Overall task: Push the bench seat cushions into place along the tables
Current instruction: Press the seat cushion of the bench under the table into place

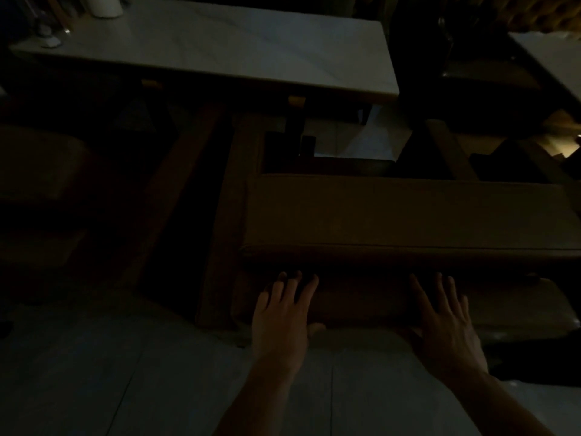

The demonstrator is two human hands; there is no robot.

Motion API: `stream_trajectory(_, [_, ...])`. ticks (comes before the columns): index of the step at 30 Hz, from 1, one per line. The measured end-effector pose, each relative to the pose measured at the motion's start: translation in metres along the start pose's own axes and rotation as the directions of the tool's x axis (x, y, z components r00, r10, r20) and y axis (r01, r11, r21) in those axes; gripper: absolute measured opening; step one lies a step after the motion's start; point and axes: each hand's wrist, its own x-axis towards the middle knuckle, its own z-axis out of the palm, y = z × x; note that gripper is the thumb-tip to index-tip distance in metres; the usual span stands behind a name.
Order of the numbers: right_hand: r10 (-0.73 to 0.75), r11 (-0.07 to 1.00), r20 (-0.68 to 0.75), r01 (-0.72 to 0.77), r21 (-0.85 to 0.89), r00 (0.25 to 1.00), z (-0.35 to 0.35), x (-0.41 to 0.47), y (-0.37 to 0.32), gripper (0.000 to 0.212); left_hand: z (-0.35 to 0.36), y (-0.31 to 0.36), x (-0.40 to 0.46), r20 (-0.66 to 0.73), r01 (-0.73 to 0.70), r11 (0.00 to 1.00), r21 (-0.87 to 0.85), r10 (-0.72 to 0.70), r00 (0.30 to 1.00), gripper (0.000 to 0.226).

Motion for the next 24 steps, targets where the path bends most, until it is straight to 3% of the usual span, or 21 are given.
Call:
stream_trajectory(9, [-0.047,0.998,-0.058,0.049,0.039,0.997,0.003,0.002,0.001,0.097,0.0,-0.008,0.006,0.002,-0.066,0.998,0.007,0.066,0.998,0.087])
stream_trajectory(17, [-0.057,0.998,0.013,0.057,0.035,0.998,-0.021,0.035,-0.01,0.102,-0.012,-0.006,0.037,0.047,-0.009,1.0,0.007,0.008,0.999,0.091])
stream_trajectory(24, [-0.081,0.994,0.091,0.073,0.087,0.993,-0.045,-0.01,-0.02,0.104,-0.047,0.0,0.014,0.087,-0.012,0.999,-0.041,0.015,0.996,0.095])
